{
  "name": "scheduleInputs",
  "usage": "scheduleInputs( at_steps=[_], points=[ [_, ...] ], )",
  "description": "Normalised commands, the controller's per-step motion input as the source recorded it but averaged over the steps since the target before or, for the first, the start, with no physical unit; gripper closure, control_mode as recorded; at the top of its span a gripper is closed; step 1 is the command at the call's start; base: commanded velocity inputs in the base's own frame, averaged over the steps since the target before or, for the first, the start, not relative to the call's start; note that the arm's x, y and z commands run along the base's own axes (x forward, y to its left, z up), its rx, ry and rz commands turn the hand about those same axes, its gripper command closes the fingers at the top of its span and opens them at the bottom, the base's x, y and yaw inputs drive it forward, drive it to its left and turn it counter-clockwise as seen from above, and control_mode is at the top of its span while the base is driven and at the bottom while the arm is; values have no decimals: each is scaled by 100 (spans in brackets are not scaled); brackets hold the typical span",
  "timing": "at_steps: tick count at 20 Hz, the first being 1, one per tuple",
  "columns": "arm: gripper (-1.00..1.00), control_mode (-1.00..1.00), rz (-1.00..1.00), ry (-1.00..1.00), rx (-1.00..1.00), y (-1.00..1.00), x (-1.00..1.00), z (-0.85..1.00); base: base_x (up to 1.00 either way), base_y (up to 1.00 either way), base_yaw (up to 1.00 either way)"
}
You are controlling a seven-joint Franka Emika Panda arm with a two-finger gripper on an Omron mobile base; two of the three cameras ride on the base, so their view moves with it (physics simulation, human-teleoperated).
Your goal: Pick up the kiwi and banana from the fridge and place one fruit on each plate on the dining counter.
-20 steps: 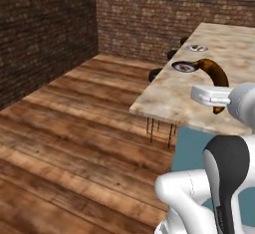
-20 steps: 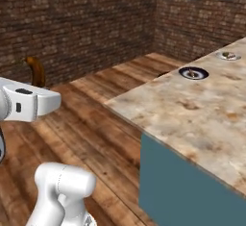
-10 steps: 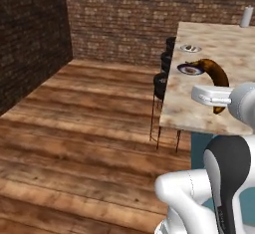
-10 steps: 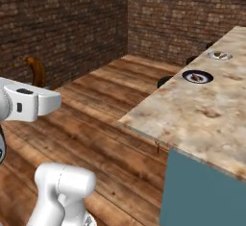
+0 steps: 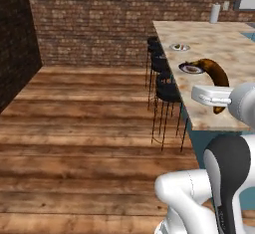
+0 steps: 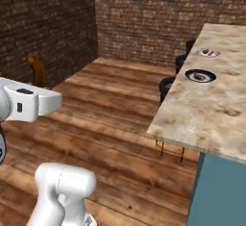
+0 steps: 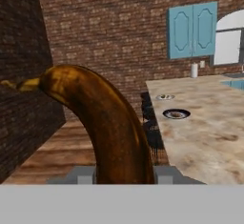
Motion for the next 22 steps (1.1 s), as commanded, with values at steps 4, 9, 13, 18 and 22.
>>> scheduleInputs(
  at_steps=[4,9,13,18,22],
  points=[
    [100,100,0,0,0,0,0,0,49,84,-42],
    [100,100,0,0,0,0,0,0,46,80,-44],
    [100,100,0,0,0,0,0,0,54,68,-53],
    [100,100,0,0,0,0,0,0,66,62,-56],
    [100,100,0,0,0,0,0,0,82,65,-54]
  ],
)
